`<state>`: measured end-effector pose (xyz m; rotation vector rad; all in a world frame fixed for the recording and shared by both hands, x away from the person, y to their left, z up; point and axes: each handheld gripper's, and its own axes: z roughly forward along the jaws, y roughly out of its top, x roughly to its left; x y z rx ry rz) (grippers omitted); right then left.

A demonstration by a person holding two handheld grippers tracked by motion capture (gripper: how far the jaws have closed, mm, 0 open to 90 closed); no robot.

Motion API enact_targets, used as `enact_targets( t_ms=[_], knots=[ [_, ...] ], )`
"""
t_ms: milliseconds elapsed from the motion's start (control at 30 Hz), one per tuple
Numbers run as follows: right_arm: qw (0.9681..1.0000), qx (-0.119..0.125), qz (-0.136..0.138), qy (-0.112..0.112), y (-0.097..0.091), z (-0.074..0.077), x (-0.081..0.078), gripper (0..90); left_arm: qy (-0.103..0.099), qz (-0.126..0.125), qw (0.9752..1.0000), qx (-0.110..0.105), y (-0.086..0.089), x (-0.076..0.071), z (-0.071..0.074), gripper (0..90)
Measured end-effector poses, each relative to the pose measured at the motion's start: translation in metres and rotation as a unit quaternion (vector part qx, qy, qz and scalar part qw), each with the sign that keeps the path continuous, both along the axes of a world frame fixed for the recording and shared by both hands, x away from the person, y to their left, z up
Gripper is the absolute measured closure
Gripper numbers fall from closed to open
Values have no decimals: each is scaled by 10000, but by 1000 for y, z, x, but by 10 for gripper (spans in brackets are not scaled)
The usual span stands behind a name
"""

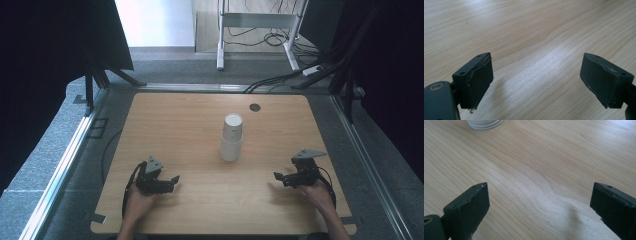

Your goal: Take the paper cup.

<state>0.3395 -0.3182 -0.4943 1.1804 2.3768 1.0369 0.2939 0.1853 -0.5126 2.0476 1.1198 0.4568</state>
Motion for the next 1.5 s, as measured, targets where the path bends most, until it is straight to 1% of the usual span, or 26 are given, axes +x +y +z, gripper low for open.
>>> enact_targets(
  t_ms=[233,367,533,633,667,800,933,1067,1333,1400,1500],
  knots=[
    [10000,-23,55,-79,3,6,0,17,-67,2,9997,-231,1,1,2,112],
    [9999,-19,130,-63,5,8,1,6,-102,-16,9994,-342,2,2,5,112],
    [9997,-9,231,-57,7,11,3,0,-99,-60,9995,-282,-1,4,8,113],
    [9996,66,284,-25,8,14,4,0,-94,-95,9996,-233,-4,6,10,112],
    [9995,86,296,-48,9,15,5,0,-96,-114,9997,-211,-4,7,11,112],
    [9994,165,298,-48,10,21,6,0,-94,-119,9998,-136,-7,10,15,113],
    [9994,179,289,-76,12,27,8,3,-103,-152,9998,-69,-11,12,18,115],
    [9993,192,310,-72,15,32,9,19,-90,-147,9998,-59,-14,14,21,115],
    [9988,186,436,-105,23,41,12,26,-44,-185,9996,-205,-20,19,29,114],
    [9987,184,458,-126,25,45,13,26,-50,-238,9994,-245,-22,21,31,114],
    [9985,192,487,-144,27,49,13,27,-79,-329,9992,-208,-26,25,34,113]
  ],
)
